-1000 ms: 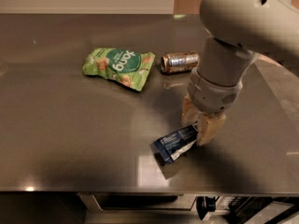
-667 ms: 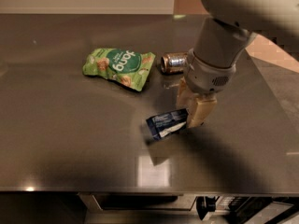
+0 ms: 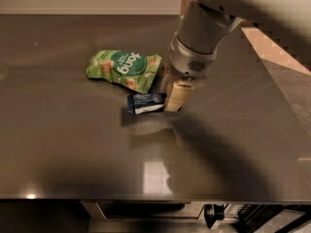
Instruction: Move rxbar blueberry near green rice chip bag
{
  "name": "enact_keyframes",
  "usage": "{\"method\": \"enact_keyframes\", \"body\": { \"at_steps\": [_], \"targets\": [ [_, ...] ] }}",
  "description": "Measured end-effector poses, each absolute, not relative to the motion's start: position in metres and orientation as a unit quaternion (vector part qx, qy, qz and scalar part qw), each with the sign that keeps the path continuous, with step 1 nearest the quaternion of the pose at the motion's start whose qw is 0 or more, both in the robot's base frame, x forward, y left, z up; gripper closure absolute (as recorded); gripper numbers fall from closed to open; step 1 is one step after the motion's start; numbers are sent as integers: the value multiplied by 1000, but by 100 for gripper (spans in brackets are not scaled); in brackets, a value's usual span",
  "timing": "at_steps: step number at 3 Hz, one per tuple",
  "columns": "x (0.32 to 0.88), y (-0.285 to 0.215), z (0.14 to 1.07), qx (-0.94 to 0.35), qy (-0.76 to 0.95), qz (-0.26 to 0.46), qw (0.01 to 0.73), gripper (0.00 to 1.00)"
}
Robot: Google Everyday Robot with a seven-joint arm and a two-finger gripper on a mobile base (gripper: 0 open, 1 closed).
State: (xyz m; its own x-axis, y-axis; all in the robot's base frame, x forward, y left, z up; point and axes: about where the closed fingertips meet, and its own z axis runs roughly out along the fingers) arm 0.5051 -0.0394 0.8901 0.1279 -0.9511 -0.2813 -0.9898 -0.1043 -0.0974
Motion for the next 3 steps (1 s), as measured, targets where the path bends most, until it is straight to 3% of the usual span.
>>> {"method": "enact_keyframes", "body": {
  "at_steps": [2, 3],
  "targets": [
    [540, -2, 869, -710, 687, 50, 148, 100],
    [555, 9, 859, -698, 698, 33, 154, 81]
  ]
}}
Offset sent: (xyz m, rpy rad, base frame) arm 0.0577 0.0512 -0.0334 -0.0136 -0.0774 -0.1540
